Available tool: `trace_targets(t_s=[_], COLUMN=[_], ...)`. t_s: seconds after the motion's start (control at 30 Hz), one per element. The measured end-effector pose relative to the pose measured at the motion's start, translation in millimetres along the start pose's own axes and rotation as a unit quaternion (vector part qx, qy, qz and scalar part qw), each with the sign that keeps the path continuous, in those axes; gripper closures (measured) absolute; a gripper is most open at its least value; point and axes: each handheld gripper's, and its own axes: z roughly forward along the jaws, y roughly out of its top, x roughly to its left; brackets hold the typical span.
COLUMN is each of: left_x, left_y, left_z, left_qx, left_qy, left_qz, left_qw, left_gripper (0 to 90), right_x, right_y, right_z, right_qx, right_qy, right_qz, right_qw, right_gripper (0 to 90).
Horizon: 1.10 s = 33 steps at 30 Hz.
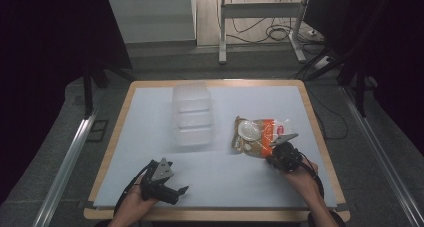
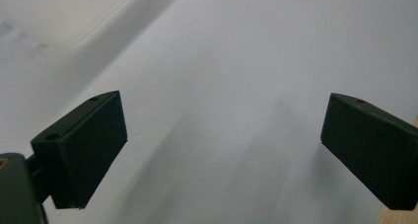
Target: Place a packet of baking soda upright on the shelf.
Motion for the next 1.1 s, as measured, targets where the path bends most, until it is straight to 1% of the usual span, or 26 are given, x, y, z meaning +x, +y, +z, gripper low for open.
trace_targets(t_s=[0.13,0.23,0.3,0.4,0.43,0.5,0.53,0.57,0.6,0.7,0.73,0.77,0.8,0.83,0.87,0.9,0.93,1.1], left_x=[0.8,1.1,1.1,1.5,1.6,1.7,1.7,1.6,1.6,1.7,1.7,1.7,1.7,1.7,1.8,1.8,1.8,1.9], left_y=[-0.3,-0.4,-0.4,-0.5,-0.5,-0.6,-0.6,-0.6,-0.5,-0.7,-0.7,-0.7,-0.7,-0.6,-0.7,-0.7,-0.8,-0.8], left_z=[-0.7,-0.9,-1.0,-1.1,-1.2,-1.0,-1.0,-1.0,-0.9,-0.4,-0.4,-0.5,-0.5,-0.5,-0.4,-0.4,-0.3,-0.7], left_qx=[-0.001,-0.002,-0.001,-0.002,-0.002,-0.001,-0.001,-0.001,-0.001,0.000,0.000,0.000,-0.001,-0.001,0.000,0.000,0.000,0.000], left_qy=[0.001,0.002,0.002,0.002,0.002,0.002,0.002,0.002,0.001,0.002,0.002,0.002,0.002,0.002,0.002,0.002,0.002,0.002], left_qz=[-0.002,-0.002,-0.002,-0.002,-0.002,-0.002,-0.002,-0.002,-0.002,-0.003,-0.003,-0.003,-0.003,-0.003,-0.003,-0.003,-0.003,-0.003], left_qw=[1.0000,1.0000,1.0000,1.0000,1.0000,1.0000,1.0000,1.0000,1.0000,1.0000,1.0000,1.0000,1.0000,1.0000,1.0000,1.0000,1.0000,1.0000], left_gripper=[3.8,3.8,3.8,3.8,3.8,3.8,3.8,3.8,3.8,3.8,3.8,3.8,3.8,3.8,3.8,3.8,3.8,3.8], right_x=[5.0,11.9,13.4,15.9,15.5,10.5,10.5,7.5,4.3,-4.9,-10.1,-10.1,-13.1,-19.4,-21.7,-21.7,-24.6,-40.5], right_y=[0.8,3.0,3.8,5.3,5.6,5.8,5.8,5.7,5.5,4.3,3.0,3.0,2.0,-0.1,-1.2,-1.2,-2.5,-10.2], right_z=[-3.3,-9.9,-11.8,-19.3,-22.0,-30.1,-30.1,-33.1,-36.1,-43.7,-47.6,-47.6,-49.3,-51.6,-52.3,-52.3,-53.2,-57.0], right_qx=[-0.002,-0.011,-0.013,-0.024,-0.028,-0.038,-0.038,-0.042,-0.046,-0.055,-0.060,-0.060,-0.063,-0.070,-0.073,-0.073,-0.075,-0.084], right_qy=[0.006,0.014,0.016,0.013,0.011,0.005,0.005,0.002,0.000,-0.005,-0.017,-0.017,-0.022,-0.026,-0.035,-0.035,-0.042,-0.057], right_qz=[-0.005,-0.008,-0.010,-0.013,-0.011,0.003,0.003,0.011,0.019,0.035,0.040,0.040,0.043,0.049,0.054,0.054,0.056,0.079], right_qw=[1.0000,0.9998,0.9997,0.9995,0.9995,0.9992,0.9992,0.9990,0.9988,0.9979,0.9973,0.9973,0.9968,0.9960,0.9953,0.9953,0.9947,0.9917], right_gripper=[82.6,78.4,77.4,72.6,71.3,67.7,67.7,66.5,64.4,57.7,53.5,53.5,51.5,47.8,46.0,46.0,44.4,37.8])
